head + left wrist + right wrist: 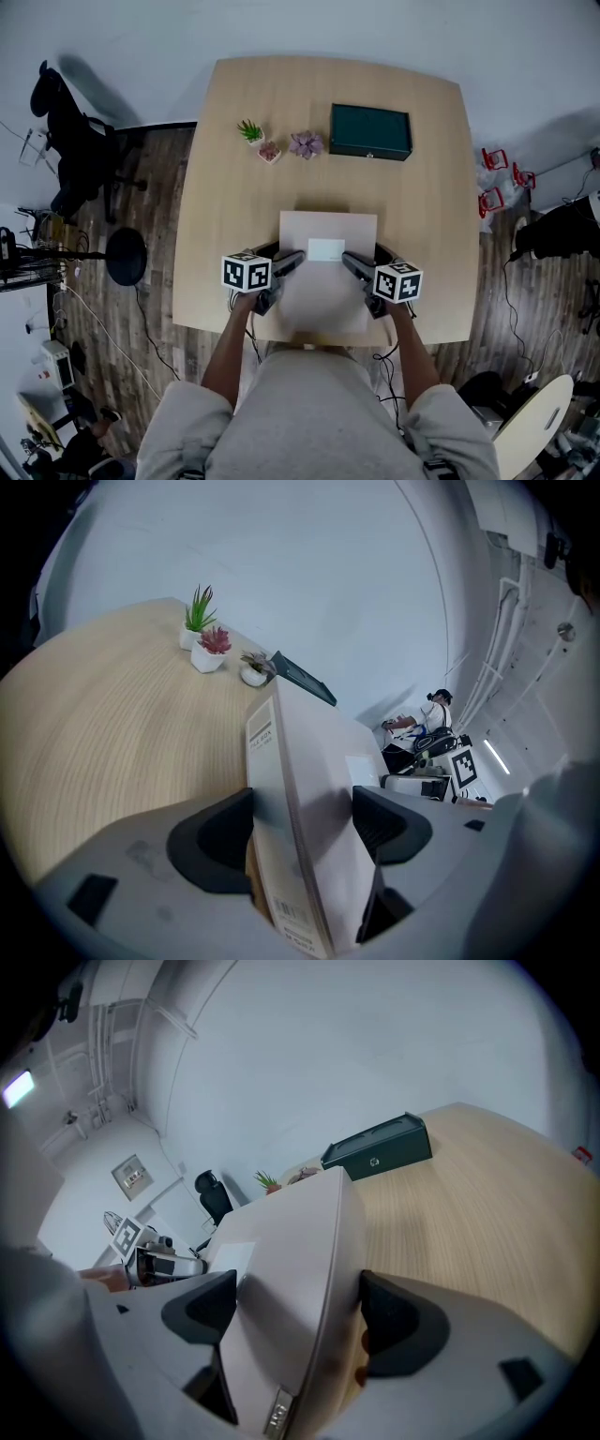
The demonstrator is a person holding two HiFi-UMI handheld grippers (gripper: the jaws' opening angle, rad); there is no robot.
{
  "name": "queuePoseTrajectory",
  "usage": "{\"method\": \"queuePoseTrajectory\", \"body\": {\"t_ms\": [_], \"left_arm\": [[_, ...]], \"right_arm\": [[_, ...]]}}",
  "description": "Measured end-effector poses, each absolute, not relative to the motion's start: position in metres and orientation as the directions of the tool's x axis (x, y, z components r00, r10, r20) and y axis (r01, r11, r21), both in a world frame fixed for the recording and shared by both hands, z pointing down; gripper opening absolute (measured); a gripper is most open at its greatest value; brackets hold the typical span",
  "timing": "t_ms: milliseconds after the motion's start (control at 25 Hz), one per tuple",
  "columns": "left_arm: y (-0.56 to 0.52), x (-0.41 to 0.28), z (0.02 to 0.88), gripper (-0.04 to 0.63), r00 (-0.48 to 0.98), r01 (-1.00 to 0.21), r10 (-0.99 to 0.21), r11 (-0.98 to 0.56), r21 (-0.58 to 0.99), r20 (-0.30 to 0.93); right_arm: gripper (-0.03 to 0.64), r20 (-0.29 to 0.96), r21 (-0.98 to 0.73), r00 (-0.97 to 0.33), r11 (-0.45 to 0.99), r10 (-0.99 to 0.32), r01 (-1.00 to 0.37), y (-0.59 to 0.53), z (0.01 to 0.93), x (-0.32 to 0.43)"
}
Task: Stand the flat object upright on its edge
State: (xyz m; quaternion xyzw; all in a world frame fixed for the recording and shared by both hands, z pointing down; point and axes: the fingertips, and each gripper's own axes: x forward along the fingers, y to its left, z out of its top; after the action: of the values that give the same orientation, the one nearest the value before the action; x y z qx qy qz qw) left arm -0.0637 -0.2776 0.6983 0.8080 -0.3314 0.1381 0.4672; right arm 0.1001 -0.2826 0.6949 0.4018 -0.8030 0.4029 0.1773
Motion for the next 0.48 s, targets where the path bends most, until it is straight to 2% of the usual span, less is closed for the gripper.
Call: {"method": "queuePoseTrajectory", "body": {"t_ms": [480], "left_arm": [[-0.247,-0.066,0.677,0.317,0.722,-0.685,-0.458,-0.363,0.632,0.519]], "right_arm": [[0.410,0.564,-0.474,-0.623,0.405,-0.543,-0.782,-0.257,0.671,0.098]]}}
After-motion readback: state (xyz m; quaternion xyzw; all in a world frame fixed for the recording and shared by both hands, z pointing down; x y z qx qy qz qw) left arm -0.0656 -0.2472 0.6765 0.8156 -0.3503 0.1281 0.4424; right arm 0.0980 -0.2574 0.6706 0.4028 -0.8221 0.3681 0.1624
